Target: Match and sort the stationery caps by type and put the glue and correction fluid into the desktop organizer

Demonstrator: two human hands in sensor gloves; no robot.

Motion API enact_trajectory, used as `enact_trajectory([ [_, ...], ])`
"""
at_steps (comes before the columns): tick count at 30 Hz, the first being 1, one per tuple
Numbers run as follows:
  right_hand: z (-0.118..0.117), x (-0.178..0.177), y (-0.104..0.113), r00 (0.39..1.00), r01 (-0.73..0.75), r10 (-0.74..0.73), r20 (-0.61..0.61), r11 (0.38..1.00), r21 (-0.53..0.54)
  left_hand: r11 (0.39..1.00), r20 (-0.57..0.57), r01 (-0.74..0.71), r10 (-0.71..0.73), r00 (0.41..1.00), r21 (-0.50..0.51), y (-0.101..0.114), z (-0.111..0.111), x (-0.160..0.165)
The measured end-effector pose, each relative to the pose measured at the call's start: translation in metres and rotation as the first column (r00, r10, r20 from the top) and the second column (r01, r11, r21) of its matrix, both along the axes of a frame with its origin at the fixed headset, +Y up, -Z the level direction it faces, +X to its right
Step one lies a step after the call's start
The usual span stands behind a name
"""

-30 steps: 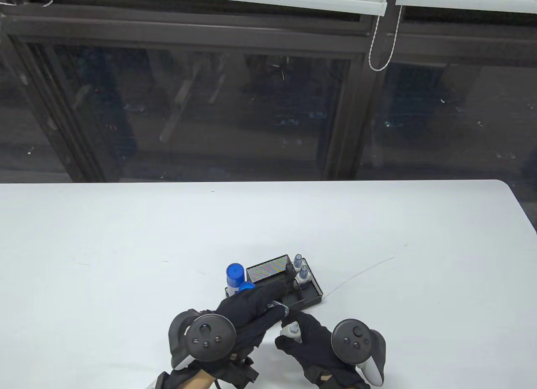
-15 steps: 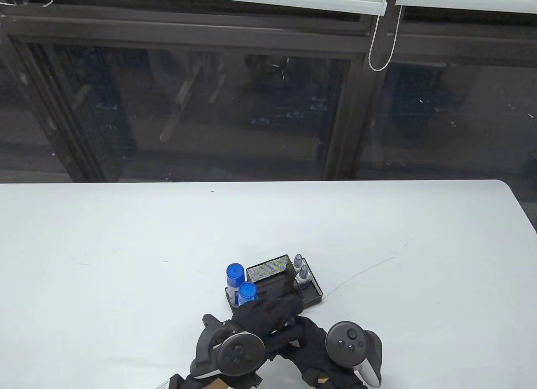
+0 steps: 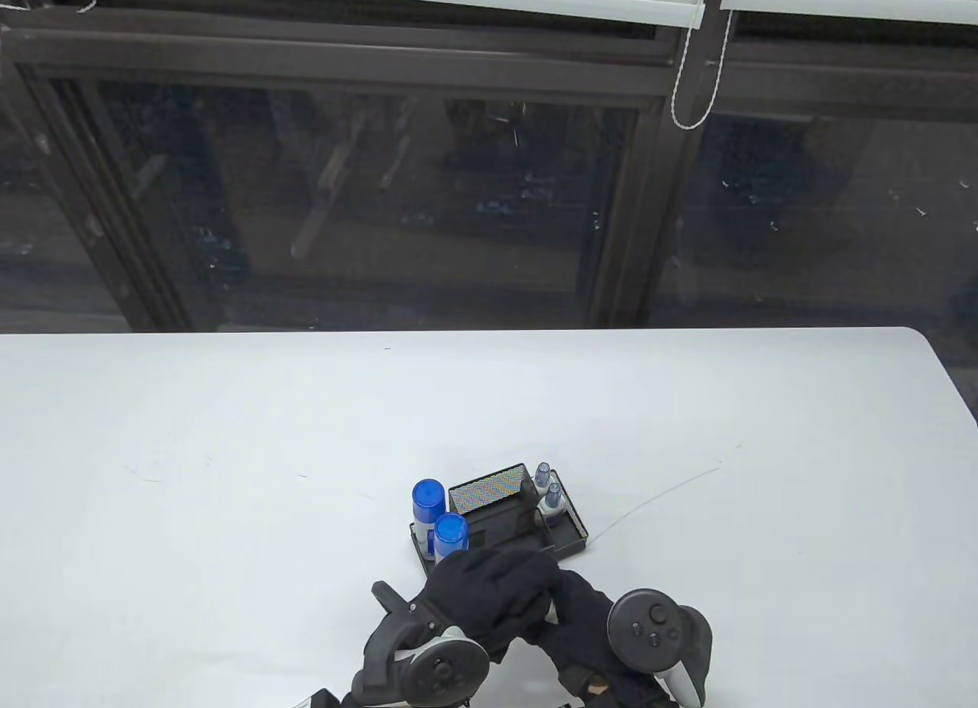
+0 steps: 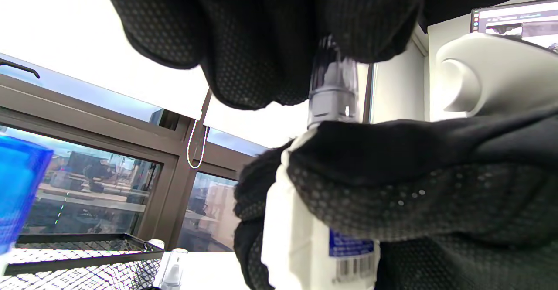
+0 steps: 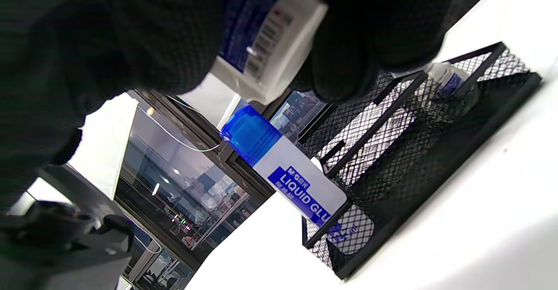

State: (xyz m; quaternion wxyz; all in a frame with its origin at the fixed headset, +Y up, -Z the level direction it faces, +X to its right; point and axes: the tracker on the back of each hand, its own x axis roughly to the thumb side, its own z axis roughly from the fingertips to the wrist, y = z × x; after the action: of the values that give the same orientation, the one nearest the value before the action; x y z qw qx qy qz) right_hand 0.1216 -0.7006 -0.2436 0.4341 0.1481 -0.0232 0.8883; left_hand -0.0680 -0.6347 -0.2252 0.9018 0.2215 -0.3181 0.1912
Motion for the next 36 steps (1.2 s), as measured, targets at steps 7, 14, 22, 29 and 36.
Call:
enact_trajectory([
  [7, 0.0, 0.003, 0.002, 1.0, 0.0, 0.0, -0.016, 1.0, 0.022, 1.0, 0.007, 0.0, 0.0, 1.0, -0.003, -0.003, 0.003, 0.006],
  [14, 0.002, 0.0, 0.004, 0.996, -0.047, 0.051, -0.067, 0.997, 0.058, 1.0, -0.009, 0.001, -0.002, 1.0, -0.028, -0.001, 0.005, 0.005],
  [22, 0.001, -0.003, 0.001, 0.996, -0.054, 0.058, -0.061, 0.997, 0.053, 0.999, -0.04, -0.02, 0.019, 0.999, -0.036, 0.0, 0.003, -0.002],
  [29, -0.009, 0.017, -0.003, 0.999, 0.051, -0.051, -0.011, 0.999, -0.015, 0.999, -0.236, 0.043, -0.035, 0.971, 0.029, 0.021, -0.011, -0.046],
  [36, -0.015, 0.028, -0.007, 0.994, 0.104, -0.103, 0.034, 0.993, -0.054, 0.989, -0.456, 0.094, -0.135, 0.879, -0.112, 0.001, -0.036, -0.112],
])
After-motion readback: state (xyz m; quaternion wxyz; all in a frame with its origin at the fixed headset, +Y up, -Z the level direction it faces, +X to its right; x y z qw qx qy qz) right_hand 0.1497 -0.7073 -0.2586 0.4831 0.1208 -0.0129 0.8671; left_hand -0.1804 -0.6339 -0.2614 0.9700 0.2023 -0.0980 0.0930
